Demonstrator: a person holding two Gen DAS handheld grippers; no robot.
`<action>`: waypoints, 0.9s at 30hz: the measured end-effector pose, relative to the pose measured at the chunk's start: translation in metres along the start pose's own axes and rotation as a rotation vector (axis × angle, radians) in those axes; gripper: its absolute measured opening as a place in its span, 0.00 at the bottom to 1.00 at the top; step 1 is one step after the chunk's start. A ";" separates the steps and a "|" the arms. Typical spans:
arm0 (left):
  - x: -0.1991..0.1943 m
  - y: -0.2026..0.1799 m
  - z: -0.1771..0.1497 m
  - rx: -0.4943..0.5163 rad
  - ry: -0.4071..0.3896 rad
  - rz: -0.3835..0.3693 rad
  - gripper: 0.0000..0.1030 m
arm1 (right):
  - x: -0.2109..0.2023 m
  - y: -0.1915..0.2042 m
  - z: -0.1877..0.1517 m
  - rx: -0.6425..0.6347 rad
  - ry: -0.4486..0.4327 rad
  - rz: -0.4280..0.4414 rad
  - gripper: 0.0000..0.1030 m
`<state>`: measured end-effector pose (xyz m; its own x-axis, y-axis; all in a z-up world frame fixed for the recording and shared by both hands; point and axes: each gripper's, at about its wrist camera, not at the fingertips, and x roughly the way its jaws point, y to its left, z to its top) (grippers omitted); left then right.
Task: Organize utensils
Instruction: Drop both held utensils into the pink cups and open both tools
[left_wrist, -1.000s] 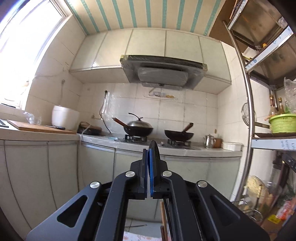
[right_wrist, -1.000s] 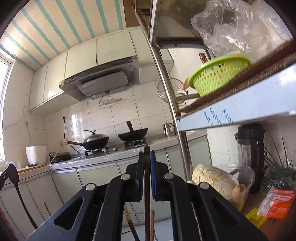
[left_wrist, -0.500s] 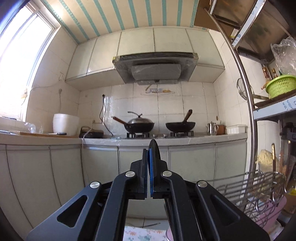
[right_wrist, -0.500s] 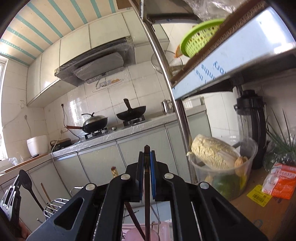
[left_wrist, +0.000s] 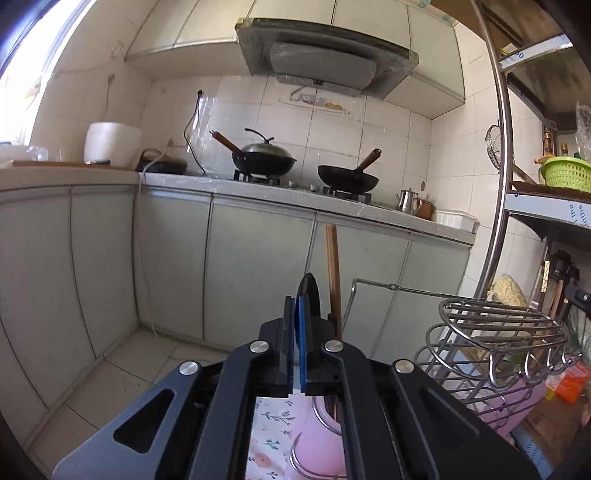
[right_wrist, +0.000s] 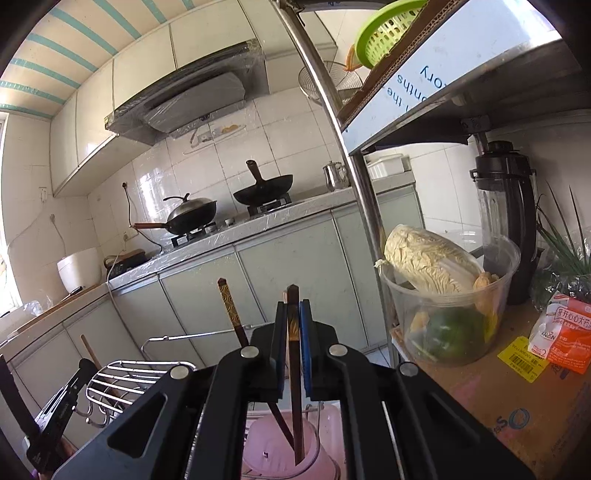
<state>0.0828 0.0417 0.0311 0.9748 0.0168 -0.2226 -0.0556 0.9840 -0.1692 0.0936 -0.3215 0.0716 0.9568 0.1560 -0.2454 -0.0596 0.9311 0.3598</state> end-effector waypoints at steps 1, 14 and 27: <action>0.001 0.001 0.001 -0.013 0.015 -0.009 0.01 | 0.002 -0.001 -0.001 0.004 0.022 0.005 0.07; -0.003 0.027 0.019 -0.161 0.129 -0.080 0.36 | -0.014 -0.012 -0.001 0.023 0.102 0.025 0.34; -0.042 0.022 -0.008 -0.083 0.329 -0.156 0.36 | -0.050 -0.008 -0.053 0.023 0.302 0.041 0.35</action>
<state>0.0387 0.0612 0.0293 0.8522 -0.2034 -0.4822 0.0578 0.9523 -0.2995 0.0313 -0.3191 0.0329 0.8256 0.2872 -0.4856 -0.0865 0.9150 0.3942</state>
